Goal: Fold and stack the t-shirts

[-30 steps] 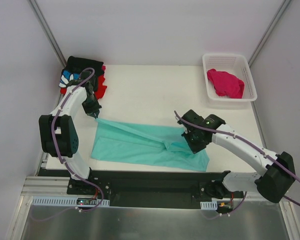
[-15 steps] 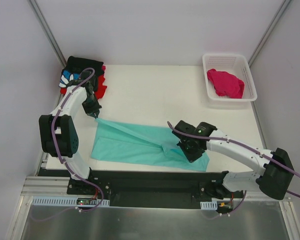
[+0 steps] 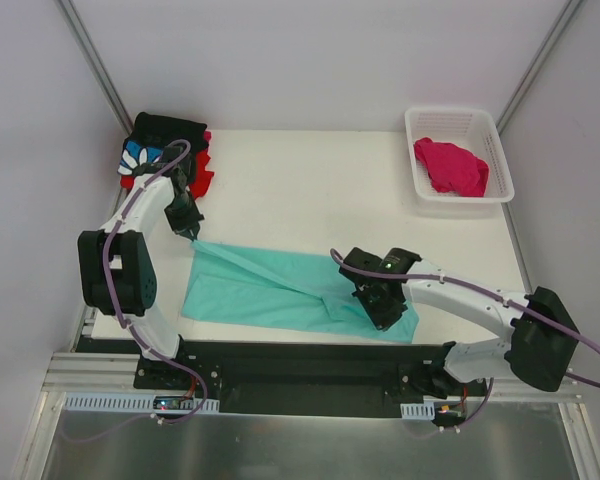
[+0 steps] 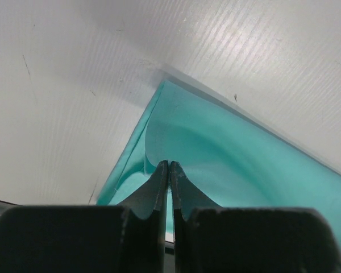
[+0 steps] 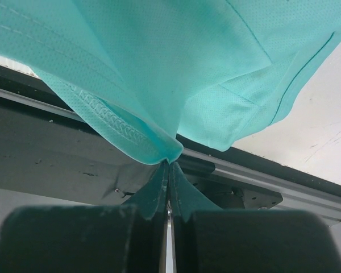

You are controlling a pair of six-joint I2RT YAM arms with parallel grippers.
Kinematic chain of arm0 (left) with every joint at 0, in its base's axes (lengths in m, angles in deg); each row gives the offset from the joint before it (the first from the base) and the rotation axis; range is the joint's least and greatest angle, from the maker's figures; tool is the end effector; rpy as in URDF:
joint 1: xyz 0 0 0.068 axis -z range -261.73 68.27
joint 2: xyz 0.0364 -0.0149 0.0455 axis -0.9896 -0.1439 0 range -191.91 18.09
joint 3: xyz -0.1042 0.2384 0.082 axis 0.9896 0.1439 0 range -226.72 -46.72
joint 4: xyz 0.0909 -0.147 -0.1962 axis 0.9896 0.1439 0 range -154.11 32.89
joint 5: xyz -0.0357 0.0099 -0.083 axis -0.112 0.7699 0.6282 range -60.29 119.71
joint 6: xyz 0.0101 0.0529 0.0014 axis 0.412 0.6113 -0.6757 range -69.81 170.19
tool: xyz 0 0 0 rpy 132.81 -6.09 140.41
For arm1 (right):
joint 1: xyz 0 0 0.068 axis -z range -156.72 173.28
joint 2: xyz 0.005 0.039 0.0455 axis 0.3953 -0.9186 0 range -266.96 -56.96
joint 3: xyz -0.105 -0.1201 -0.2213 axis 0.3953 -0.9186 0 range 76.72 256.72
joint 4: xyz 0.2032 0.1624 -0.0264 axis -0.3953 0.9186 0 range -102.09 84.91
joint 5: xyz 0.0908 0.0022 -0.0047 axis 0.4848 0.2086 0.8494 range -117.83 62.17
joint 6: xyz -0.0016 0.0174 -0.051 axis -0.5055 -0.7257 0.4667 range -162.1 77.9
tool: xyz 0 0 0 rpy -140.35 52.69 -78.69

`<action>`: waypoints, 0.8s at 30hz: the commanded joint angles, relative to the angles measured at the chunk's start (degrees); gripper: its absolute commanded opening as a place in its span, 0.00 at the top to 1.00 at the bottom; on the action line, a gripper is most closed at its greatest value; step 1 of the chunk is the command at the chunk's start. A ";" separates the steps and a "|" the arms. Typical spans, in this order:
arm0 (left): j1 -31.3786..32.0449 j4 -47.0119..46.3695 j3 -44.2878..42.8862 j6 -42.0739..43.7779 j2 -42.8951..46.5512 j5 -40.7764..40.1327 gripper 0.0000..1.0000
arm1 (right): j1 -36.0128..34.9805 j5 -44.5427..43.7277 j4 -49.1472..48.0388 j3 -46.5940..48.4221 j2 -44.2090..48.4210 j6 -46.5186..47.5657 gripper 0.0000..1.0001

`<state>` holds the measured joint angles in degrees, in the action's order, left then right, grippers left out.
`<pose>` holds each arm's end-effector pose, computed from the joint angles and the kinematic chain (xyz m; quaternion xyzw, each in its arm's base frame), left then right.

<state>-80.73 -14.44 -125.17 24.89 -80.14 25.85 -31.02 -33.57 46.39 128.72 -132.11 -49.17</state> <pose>0.3471 -0.0037 0.2458 -0.2128 0.9601 -0.0083 0.1811 0.1296 0.1743 0.2191 -0.3957 0.9141 -0.0058 0.0882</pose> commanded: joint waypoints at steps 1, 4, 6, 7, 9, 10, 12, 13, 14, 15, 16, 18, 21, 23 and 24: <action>-0.64 0.43 1.55 1.39 4.71 1.48 1.00 | -0.36 -1.12 0.06 0.20 -1.13 -1.01 0.99; -0.64 0.34 2.08 1.66 5.60 1.84 1.00 | -0.71 -0.77 -0.29 -0.06 -1.57 -1.01 0.99; -0.64 0.51 2.08 1.92 5.60 1.84 1.00 | -1.15 -1.20 -0.12 -0.33 -1.84 -1.28 0.99; -0.64 0.52 1.90 2.18 5.43 1.84 1.00 | -1.24 -1.38 -0.03 -0.42 -2.27 -1.37 0.99; -0.64 0.43 1.64 2.45 5.16 1.75 1.00 | -1.77 -1.56 0.14 -0.68 -2.63 -1.63 0.99; -0.64 0.51 1.64 2.62 5.16 1.66 1.00 | -1.94 -1.73 0.23 -0.68 -2.89 -1.80 0.99; -0.64 0.69 1.46 2.71 5.16 1.40 1.00 | -2.47 -2.17 0.41 -0.77 -3.24 -2.16 0.99; -0.64 0.69 1.38 2.71 5.16 1.48 1.00 | -2.56 -2.43 0.50 -0.86 -3.24 -2.33 0.99; -0.64 0.78 1.46 2.71 5.33 1.66 1.00 | -2.82 -2.70 0.58 -1.03 -3.59 -2.42 0.99; -0.64 0.78 1.46 2.71 5.68 1.83 1.00 | -3.09 -2.96 0.58 -0.94 -3.94 -2.60 0.99; -0.64 1.04 1.46 2.71 5.95 2.27 1.00 | -3.18 -3.31 0.93 -0.94 -4.29 -2.68 0.99; -0.64 1.30 1.90 2.71 6.91 2.63 1.00 | -3.79 -3.67 0.93 -0.77 -5.00 -3.03 0.99; -0.64 1.48 3.48 2.71 8.84 2.63 1.00 | -4.41 -4.37 1.11 -0.59 -6.22 -3.04 0.99; -0.64 1.57 4.62 2.97 9.73 2.37 1.00 | -4.76 -4.55 1.20 -0.33 -6.58 -3.13 0.99; -0.64 1.74 4.98 3.06 10.51 2.36 1.00 | -4.93 -4.72 1.20 -0.33 -6.93 -3.21 0.99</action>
<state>-80.73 -14.59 -121.85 26.88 -74.37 28.00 -35.15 -36.39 45.45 128.07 -138.10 -50.88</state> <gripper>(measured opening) 0.009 0.012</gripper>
